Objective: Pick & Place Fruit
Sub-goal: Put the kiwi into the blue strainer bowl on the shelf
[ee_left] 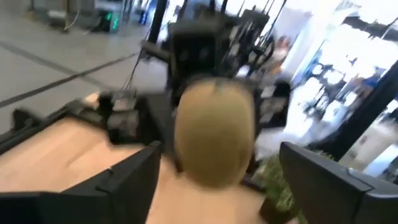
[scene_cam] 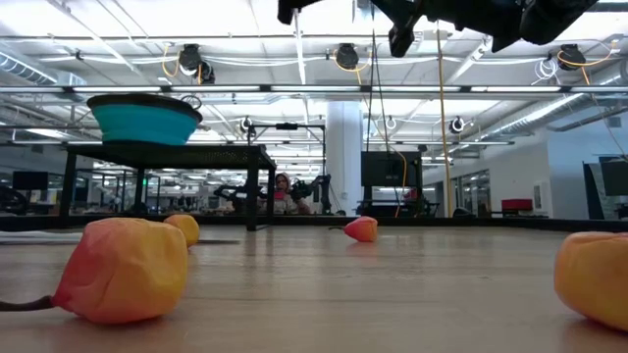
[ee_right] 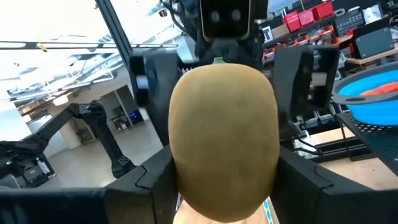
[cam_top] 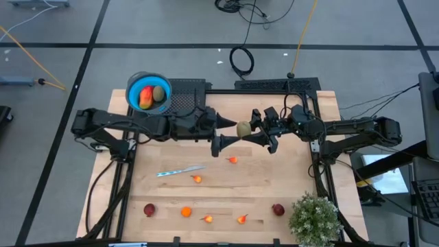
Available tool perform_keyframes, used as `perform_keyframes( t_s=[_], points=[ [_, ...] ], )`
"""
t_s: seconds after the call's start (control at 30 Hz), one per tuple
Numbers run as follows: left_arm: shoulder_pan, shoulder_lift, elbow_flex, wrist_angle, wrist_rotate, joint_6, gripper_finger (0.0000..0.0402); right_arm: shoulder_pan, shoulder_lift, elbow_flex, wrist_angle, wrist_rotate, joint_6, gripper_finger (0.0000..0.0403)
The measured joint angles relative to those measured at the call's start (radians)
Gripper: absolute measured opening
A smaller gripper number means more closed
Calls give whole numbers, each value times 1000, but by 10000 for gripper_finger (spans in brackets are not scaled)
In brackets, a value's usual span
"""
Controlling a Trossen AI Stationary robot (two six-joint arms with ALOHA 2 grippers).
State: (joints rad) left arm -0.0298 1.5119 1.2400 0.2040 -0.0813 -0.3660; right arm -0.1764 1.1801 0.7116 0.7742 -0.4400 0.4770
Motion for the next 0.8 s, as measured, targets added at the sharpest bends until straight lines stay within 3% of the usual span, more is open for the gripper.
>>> perform_keyframes(
  t_s=[0.2, 0.57, 0.8],
  points=[
    [10, 8, 0, 17, -1, -15, 361, 0, 0, 0, -3, 1, -11, 189],
    [32, 9, 0, 39, -8, -32, 363, 0, 0, 0, -31, 30, -54, 188],
    [32, 9, -1, 39, -17, -12, 363, 0, 1, 0, -35, 102, -82, 188]
  ],
)
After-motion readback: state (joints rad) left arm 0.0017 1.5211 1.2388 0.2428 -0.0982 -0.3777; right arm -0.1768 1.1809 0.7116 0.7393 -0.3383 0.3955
